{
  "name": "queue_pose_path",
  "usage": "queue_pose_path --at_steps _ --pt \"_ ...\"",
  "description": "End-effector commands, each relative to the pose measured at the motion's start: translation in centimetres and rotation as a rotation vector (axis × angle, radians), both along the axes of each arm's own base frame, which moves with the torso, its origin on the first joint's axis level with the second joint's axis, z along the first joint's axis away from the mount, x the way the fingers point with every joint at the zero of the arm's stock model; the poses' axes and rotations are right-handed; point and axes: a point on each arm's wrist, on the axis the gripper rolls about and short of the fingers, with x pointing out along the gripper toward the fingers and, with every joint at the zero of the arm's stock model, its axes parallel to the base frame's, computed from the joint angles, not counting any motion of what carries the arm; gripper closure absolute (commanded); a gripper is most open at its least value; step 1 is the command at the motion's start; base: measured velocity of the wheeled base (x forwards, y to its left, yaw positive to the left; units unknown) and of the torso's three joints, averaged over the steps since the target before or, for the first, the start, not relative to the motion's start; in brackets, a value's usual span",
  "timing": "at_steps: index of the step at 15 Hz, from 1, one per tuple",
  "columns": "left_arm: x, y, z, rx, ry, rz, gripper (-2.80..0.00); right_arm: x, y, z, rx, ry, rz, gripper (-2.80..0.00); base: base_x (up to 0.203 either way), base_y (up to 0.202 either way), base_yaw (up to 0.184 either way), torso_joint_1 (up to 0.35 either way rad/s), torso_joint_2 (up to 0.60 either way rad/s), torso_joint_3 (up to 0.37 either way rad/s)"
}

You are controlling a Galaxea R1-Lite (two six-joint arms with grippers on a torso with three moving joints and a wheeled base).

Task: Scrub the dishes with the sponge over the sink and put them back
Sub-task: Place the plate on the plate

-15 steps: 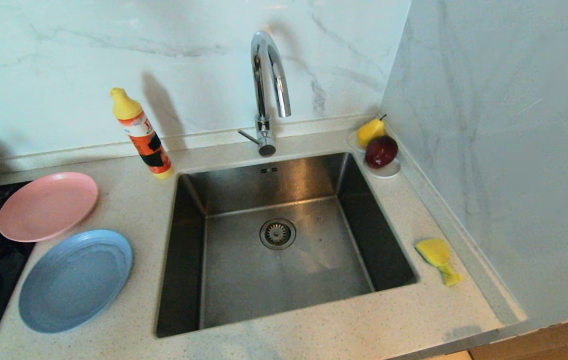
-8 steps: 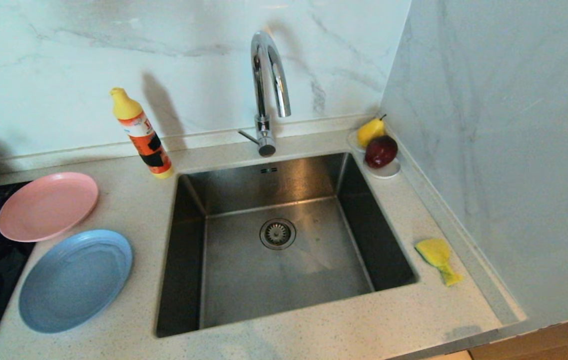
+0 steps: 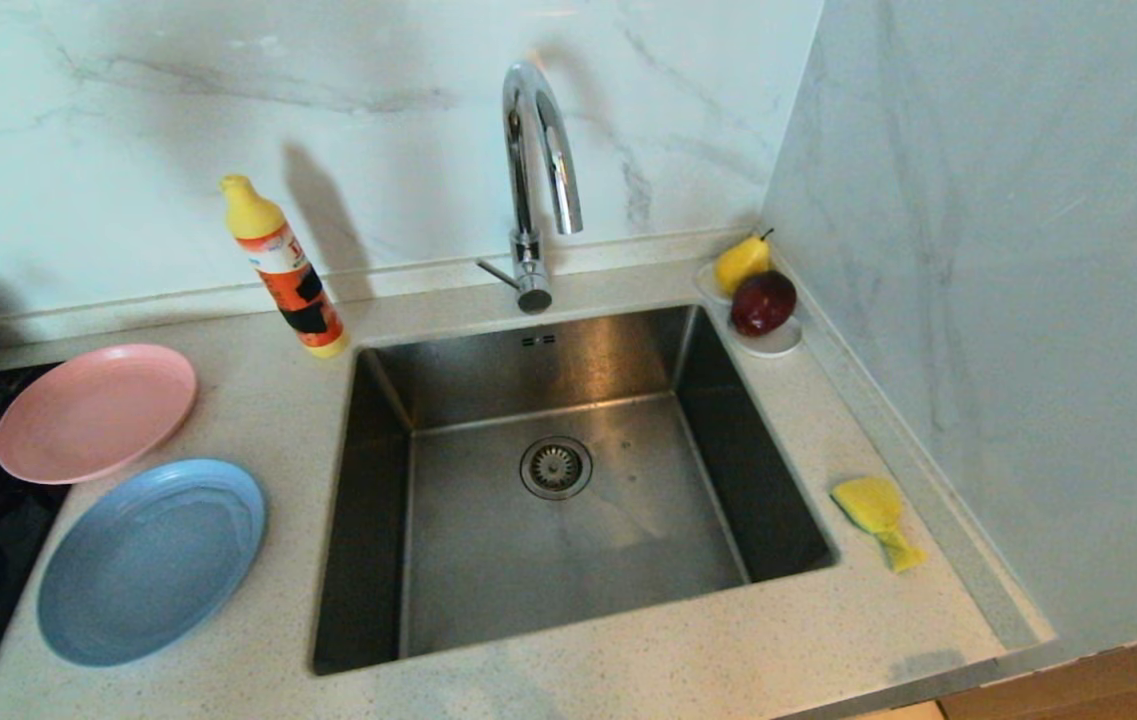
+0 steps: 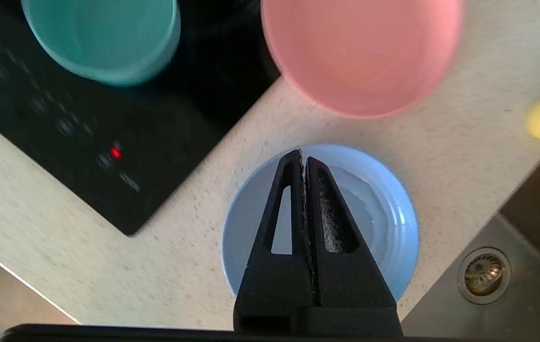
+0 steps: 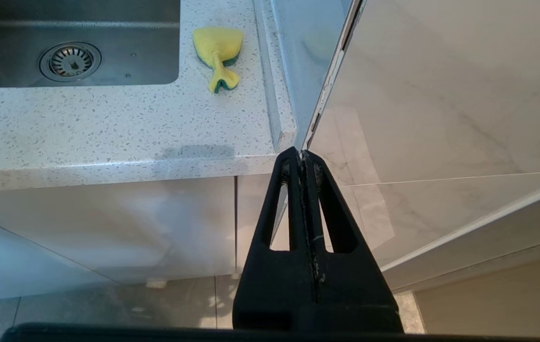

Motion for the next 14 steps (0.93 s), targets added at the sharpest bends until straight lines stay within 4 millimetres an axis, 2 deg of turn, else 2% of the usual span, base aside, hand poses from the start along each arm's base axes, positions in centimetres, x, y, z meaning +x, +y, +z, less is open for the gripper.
queue_pose_path --at_steps 1,10,14 --pt "1.5 1.2 -2.3 -0.09 0.061 0.026 -2.8 0.0 0.0 0.0 -0.001 -0.001 0.0 0.0 0.0 0.0 0.0 0.0 0.0 0.0" --pt "3.7 4.7 -7.1 -0.354 0.093 0.205 -2.8 0.0 0.0 0.0 -0.001 -0.001 0.0 0.0 0.0 0.0 0.0 0.0 0.0 0.0" --pt "4.1 5.6 -7.9 -0.397 0.081 0.26 -2.8 0.0 0.0 0.0 -0.001 -0.001 0.0 0.0 0.0 0.0 0.0 0.0 0.0 0.0"
